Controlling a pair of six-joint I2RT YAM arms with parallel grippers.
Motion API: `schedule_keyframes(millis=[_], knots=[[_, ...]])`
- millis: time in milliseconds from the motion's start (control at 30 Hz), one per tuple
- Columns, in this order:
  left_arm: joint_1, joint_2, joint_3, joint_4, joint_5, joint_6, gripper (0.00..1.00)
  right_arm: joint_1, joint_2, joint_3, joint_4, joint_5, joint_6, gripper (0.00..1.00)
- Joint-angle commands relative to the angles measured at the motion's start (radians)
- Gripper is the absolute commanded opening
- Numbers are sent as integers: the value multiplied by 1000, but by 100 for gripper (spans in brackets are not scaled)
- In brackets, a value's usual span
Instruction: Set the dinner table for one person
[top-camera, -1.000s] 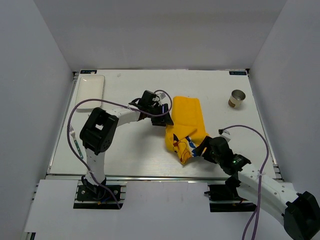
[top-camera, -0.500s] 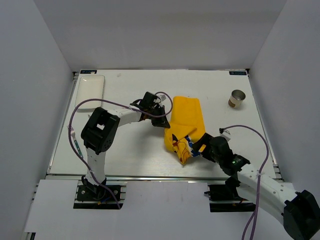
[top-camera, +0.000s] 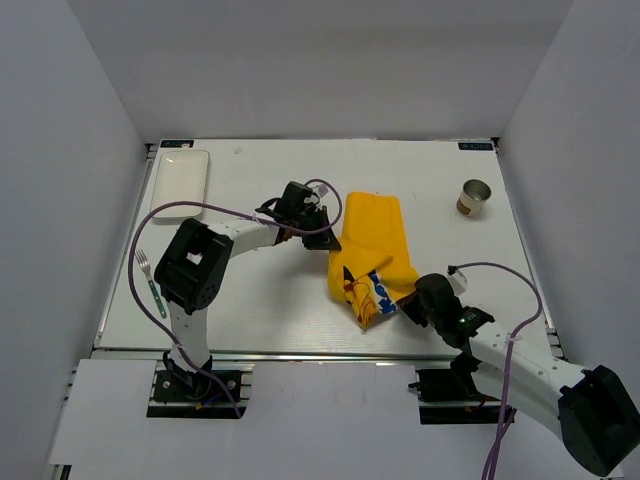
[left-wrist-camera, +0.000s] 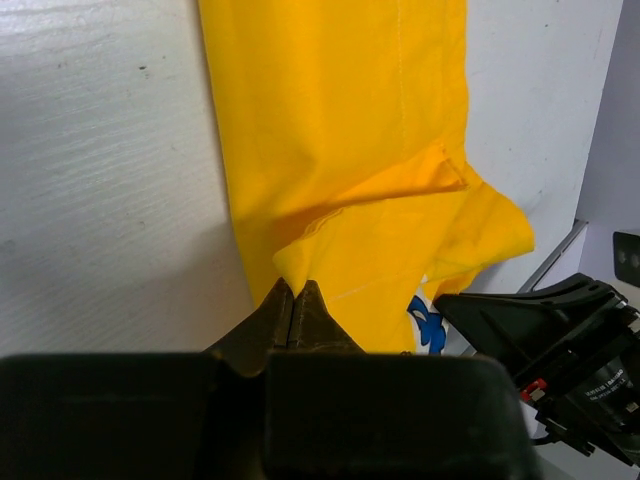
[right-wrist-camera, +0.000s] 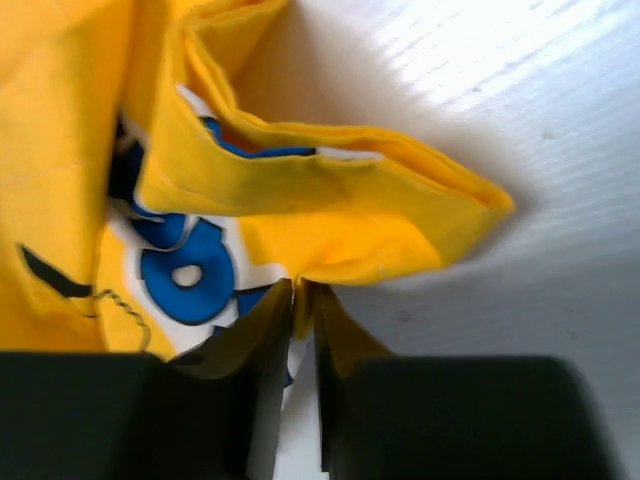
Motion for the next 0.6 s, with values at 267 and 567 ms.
schedule_keyframes(millis=[267,567], knots=[[10,-159,104,-34,-127,-51,0,-6,15,287,-8,84,-236,0],[65,-152,964,-806,-921,-267,0,-181,405,1220,-511,216,-492,0]])
